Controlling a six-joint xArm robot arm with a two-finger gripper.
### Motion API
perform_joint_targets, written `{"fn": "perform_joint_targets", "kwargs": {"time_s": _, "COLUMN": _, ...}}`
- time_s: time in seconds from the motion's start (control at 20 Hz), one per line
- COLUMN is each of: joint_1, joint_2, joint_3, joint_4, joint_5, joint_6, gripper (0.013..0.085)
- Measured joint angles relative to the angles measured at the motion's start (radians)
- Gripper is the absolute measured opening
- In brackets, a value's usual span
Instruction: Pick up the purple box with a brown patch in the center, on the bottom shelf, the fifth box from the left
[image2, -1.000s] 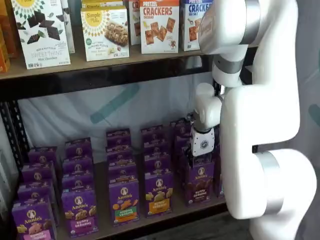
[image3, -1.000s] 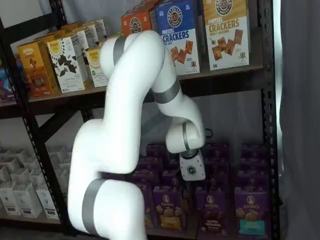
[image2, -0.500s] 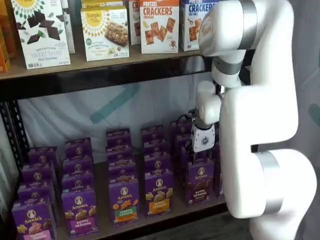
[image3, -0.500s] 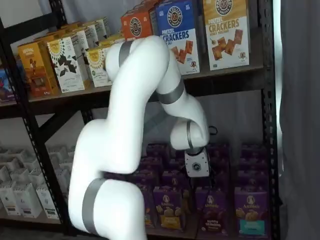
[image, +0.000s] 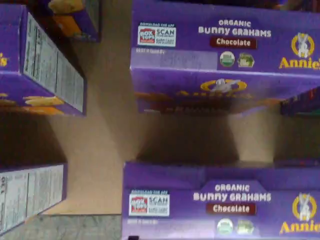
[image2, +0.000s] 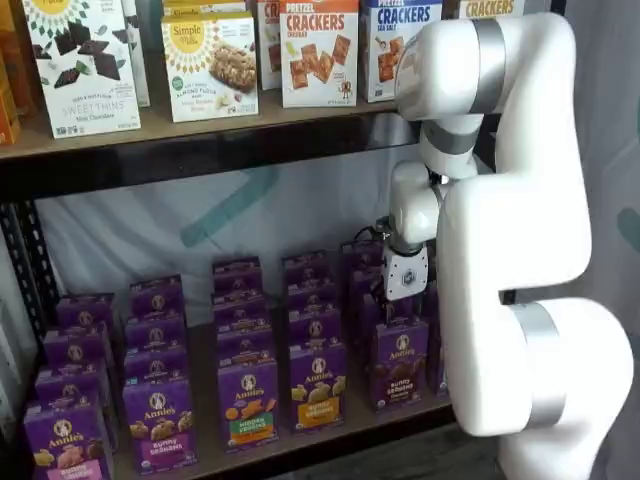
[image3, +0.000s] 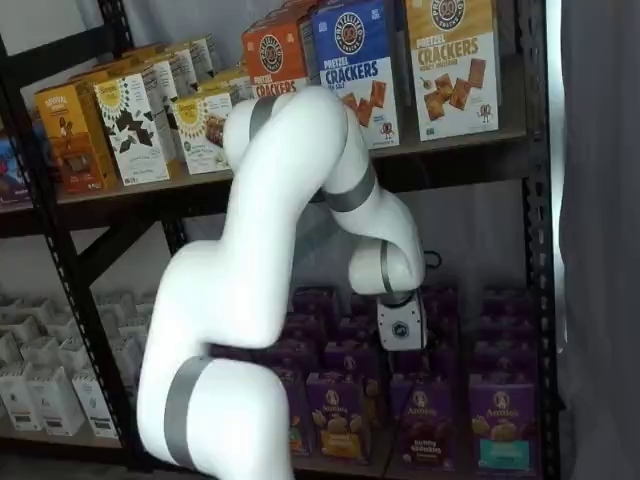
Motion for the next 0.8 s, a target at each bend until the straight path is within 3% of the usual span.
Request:
{"fn": "perform_joint_targets", "kwargs": {"time_s": 0.5, "joint_1": 0.006, "joint_2": 0.095, "joint_3": -0.144, "joint_4": 0.02, "joint_5": 0.055, "joint_6": -0.015, "gripper": 0.085}}
{"fn": "perform_joint_targets", "kwargs": {"time_s": 0.8, "joint_1": 0.002, "joint_2": 0.117, "joint_3": -0.19, "joint_4": -0.022, "joint_5": 0.101, "joint_6": 0.017, "gripper": 0.085}}
